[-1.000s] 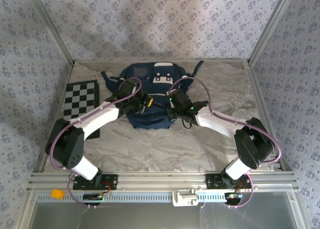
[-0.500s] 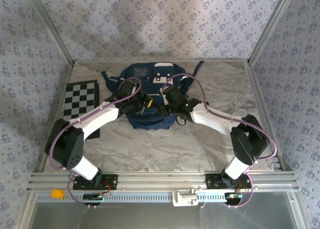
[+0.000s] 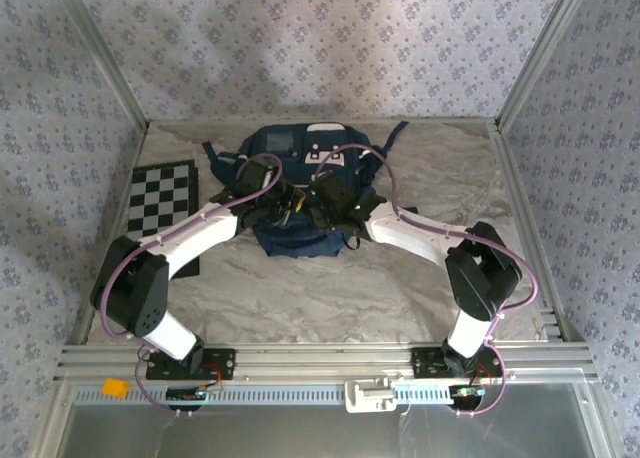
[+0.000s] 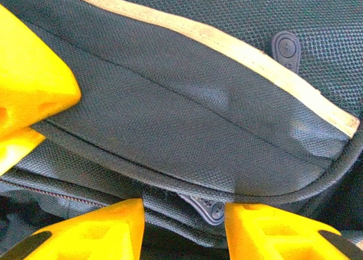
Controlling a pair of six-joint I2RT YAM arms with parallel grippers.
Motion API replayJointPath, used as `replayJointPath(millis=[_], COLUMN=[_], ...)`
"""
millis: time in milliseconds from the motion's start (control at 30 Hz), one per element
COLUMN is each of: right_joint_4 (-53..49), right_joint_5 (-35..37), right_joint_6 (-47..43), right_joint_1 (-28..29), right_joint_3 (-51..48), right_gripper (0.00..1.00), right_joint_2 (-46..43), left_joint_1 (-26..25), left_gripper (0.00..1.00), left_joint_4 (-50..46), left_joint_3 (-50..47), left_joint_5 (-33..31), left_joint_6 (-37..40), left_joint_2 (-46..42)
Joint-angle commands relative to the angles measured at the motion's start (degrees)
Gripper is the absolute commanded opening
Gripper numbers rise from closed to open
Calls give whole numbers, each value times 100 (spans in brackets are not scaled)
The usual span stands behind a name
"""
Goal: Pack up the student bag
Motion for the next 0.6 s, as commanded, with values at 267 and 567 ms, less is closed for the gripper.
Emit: replayJointPath(millis=[267,567], right_joint_4=[982,1622], right_joint_5=[439,-69], right_joint_6=[-462,-1112], right_joint_1=[-118,-425], right_joint_3=[121,-444], right_gripper=[35,6], right_joint_2=[347,64], left_joint_1=[-155,-31], left_gripper=[0,0], left_joint_4=[816,576], left_joint_3=[-73,-187], left_joint_5=[746,1003], left_joint_6=[-473,-104], left_joint_2=[-48,-173])
